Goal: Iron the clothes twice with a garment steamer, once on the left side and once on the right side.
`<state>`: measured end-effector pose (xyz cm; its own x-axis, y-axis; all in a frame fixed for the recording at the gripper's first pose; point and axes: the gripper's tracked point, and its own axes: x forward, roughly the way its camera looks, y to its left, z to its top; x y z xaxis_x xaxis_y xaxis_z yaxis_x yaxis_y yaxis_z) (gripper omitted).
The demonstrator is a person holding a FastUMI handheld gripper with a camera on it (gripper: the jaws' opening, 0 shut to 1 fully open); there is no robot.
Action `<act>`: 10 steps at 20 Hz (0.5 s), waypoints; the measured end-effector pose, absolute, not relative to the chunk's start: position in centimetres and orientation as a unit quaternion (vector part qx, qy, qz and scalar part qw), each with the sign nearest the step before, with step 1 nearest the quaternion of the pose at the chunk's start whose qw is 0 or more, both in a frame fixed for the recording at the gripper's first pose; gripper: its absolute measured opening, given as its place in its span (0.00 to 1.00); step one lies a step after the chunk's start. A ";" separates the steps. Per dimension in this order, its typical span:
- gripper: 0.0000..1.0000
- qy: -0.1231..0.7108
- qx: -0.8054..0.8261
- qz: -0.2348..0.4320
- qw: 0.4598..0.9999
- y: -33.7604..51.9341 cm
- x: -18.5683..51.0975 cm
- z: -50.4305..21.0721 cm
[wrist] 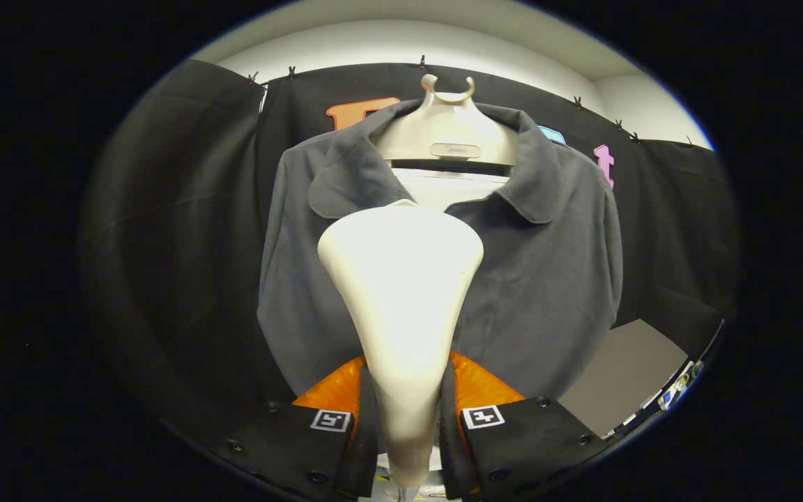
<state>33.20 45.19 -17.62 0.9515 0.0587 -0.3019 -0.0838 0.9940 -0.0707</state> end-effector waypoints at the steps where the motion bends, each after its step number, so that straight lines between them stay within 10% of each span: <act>1: 0.44 0.152 -0.043 0.038 0.987 45.5 33.8 -17.8; 10: 0.44 0.183 -0.017 0.042 0.982 46.2 35.4 -21.7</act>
